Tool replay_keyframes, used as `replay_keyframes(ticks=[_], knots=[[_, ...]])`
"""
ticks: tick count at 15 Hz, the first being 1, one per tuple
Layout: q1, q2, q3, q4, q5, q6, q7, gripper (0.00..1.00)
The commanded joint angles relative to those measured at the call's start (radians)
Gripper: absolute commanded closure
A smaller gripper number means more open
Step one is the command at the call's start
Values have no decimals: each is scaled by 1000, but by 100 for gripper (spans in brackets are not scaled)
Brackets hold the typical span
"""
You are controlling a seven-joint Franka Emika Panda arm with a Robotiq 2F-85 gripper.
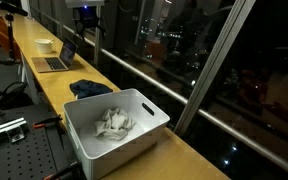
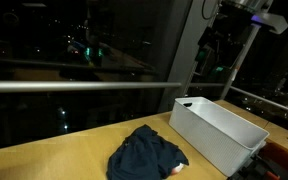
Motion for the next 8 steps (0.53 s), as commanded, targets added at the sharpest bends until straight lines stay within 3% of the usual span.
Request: replay_keyframes(ticks=[1, 8], knots=[[32, 164, 22, 100, -120, 20, 90, 0], [144, 452, -21, 227, -291, 59, 312, 0]])
